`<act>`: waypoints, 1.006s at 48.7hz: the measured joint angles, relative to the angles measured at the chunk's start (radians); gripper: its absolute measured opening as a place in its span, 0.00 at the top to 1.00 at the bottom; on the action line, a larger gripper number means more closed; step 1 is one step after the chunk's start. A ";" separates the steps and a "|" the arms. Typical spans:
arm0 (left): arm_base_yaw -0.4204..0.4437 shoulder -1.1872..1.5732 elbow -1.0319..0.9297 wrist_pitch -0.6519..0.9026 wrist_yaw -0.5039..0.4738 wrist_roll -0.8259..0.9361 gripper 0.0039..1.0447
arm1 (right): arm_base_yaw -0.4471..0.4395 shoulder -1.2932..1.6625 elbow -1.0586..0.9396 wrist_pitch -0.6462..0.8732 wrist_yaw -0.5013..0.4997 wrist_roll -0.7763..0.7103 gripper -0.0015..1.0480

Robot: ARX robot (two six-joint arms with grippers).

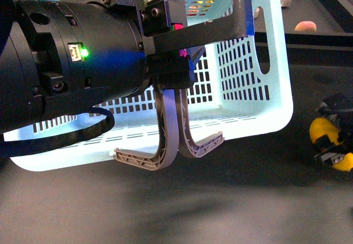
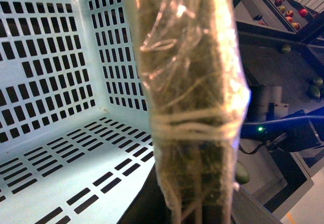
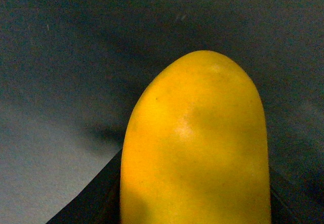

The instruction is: Pick mango with right arm and hold basket with left

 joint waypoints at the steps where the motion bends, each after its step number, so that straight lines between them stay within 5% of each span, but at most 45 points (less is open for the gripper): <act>1: 0.000 0.000 0.000 0.000 0.000 0.000 0.92 | -0.001 -0.012 -0.010 0.008 -0.003 0.008 0.48; 19: 0.000 0.000 0.000 0.000 -0.001 0.000 0.92 | 0.010 -0.503 -0.331 0.153 -0.117 0.301 0.48; 34: 0.000 0.000 0.000 0.000 0.001 0.000 0.92 | 0.214 -0.908 -0.430 0.096 -0.123 0.490 0.48; 49: 0.000 0.000 0.000 0.000 -0.002 0.000 0.92 | 0.450 -0.821 -0.322 0.089 -0.023 0.575 0.48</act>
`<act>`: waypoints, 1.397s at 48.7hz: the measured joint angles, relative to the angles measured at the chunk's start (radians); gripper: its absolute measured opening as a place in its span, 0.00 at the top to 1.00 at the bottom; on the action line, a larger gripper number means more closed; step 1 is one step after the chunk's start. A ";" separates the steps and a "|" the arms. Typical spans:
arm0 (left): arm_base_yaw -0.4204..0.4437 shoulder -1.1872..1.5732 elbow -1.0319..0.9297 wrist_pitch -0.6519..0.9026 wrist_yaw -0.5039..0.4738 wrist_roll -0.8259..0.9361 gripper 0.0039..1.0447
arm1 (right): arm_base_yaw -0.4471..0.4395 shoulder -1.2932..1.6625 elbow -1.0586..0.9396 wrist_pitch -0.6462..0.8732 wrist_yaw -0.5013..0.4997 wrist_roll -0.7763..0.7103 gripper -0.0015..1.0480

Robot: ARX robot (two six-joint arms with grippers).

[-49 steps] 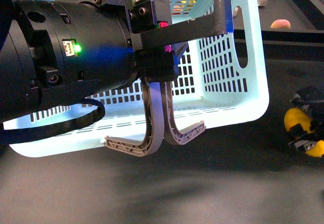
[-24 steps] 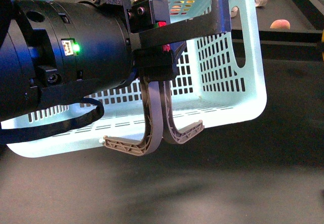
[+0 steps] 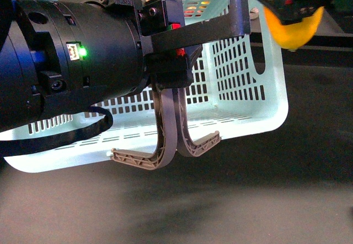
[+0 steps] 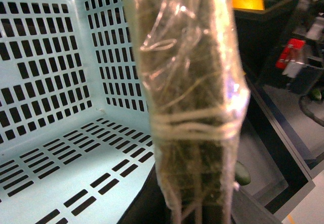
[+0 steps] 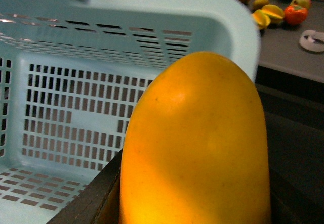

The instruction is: Pick mango with right arm and hold basket with left

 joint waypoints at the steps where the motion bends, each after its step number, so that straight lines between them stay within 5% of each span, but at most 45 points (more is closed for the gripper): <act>1: 0.000 0.000 0.000 0.000 0.000 0.000 0.92 | 0.012 0.016 0.014 -0.002 0.000 0.004 0.48; 9: 0.000 0.000 0.000 0.000 0.001 0.000 0.92 | 0.066 0.113 0.109 -0.009 0.041 0.017 0.45; 25: 0.000 0.002 0.000 0.000 0.003 0.003 0.92 | 0.070 0.082 0.094 0.083 0.106 0.074 0.06; 41: 0.001 0.006 0.000 0.001 -0.002 -0.001 0.92 | -0.013 -0.441 -0.248 0.074 0.434 0.093 0.08; 58: 0.000 0.006 0.001 0.001 0.003 -0.003 0.92 | 0.023 -1.017 -0.591 -0.209 0.787 0.234 0.08; 68: 0.000 0.006 0.001 0.000 0.000 -0.002 0.92 | 0.037 -1.093 -0.614 -0.249 0.806 0.275 0.08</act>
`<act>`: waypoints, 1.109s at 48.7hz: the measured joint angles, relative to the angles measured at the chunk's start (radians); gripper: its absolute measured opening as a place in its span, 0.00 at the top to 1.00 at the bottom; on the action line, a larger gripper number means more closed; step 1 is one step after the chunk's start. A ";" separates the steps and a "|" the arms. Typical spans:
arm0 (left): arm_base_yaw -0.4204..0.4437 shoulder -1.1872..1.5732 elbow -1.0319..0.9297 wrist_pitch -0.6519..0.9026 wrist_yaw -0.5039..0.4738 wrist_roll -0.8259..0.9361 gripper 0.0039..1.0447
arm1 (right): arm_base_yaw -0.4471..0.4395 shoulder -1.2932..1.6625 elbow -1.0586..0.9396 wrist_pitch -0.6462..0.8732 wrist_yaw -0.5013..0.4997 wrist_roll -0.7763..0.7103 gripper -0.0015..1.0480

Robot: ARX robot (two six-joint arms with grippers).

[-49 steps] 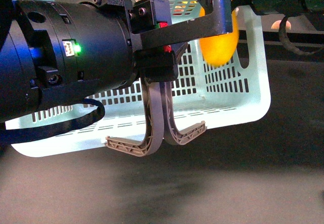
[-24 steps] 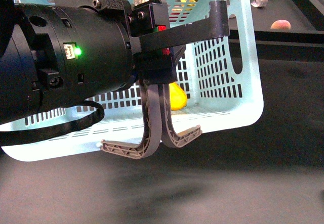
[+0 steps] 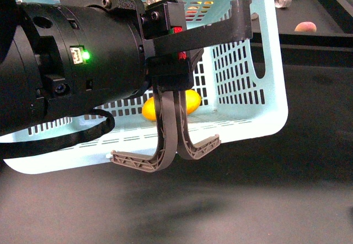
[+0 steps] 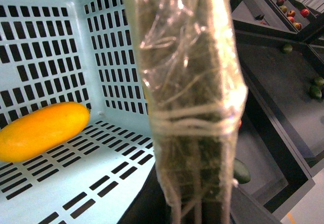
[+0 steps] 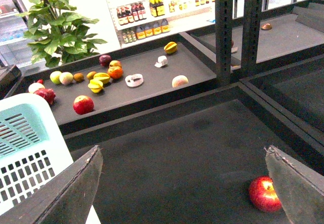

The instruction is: Pick mango with right arm and hold basket with left

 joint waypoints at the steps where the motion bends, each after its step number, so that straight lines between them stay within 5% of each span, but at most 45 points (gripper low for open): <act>1: 0.000 0.000 0.000 0.000 0.000 0.002 0.92 | 0.000 0.000 0.000 0.000 0.000 0.001 0.08; 7: 0.000 0.000 0.000 0.000 0.001 0.000 0.92 | -0.003 0.000 -0.002 0.006 -0.021 -0.001 0.09; 10: 0.000 0.000 0.000 0.000 0.001 0.000 0.92 | -0.039 -0.015 -0.031 0.079 -0.168 -0.051 0.16; 15: 0.000 0.000 0.000 0.000 0.001 0.002 0.92 | -0.091 -0.071 -0.080 0.112 -0.375 -0.164 0.35; 22: 0.000 0.000 0.000 0.000 0.002 0.000 0.92 | -0.137 -0.145 -0.132 0.083 -0.422 -0.211 0.64; 25: 0.000 0.000 0.000 0.000 0.002 0.000 0.92 | -0.203 -0.183 -0.148 0.060 -0.516 -0.219 0.77; 32: 0.000 0.000 0.000 0.000 0.003 0.000 0.92 | -0.244 -0.237 -0.164 0.030 -0.525 -0.222 0.99; 54: 0.000 0.000 0.000 0.000 0.002 0.000 0.92 | -0.246 -0.367 -0.226 -0.033 -0.531 -0.225 0.98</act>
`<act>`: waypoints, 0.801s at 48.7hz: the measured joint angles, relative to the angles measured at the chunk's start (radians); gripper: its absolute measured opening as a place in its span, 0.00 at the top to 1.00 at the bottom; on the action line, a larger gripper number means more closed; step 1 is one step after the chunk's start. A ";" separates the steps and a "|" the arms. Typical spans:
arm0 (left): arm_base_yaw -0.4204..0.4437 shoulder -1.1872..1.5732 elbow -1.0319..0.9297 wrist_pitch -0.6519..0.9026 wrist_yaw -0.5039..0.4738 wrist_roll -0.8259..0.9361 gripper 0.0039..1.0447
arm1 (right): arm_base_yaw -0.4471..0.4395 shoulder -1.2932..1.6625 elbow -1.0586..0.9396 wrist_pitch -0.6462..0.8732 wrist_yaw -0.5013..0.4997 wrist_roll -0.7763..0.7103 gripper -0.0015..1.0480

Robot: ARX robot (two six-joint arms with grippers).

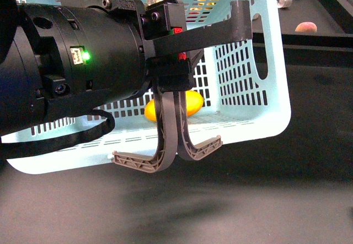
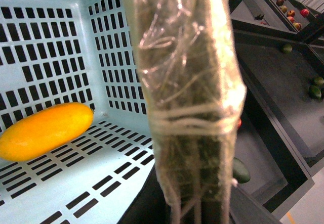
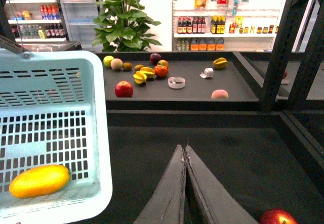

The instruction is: Pick mango with right arm and hold basket with left

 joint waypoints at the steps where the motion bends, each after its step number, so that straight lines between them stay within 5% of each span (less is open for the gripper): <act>1: 0.000 0.000 0.000 0.000 0.000 0.000 0.92 | 0.000 -0.007 0.000 -0.005 0.000 0.000 0.98; 21: 0.000 0.000 0.000 0.000 0.000 0.000 0.92 | 0.000 -0.135 0.000 -0.129 0.000 0.000 0.98; 26: 0.000 0.000 0.000 0.000 0.000 0.000 0.92 | 0.000 -0.259 0.001 -0.289 -0.002 0.000 0.98; 39: 0.000 0.000 0.000 0.000 0.000 -0.002 0.92 | 0.000 -0.301 0.001 -0.303 -0.002 -0.001 0.98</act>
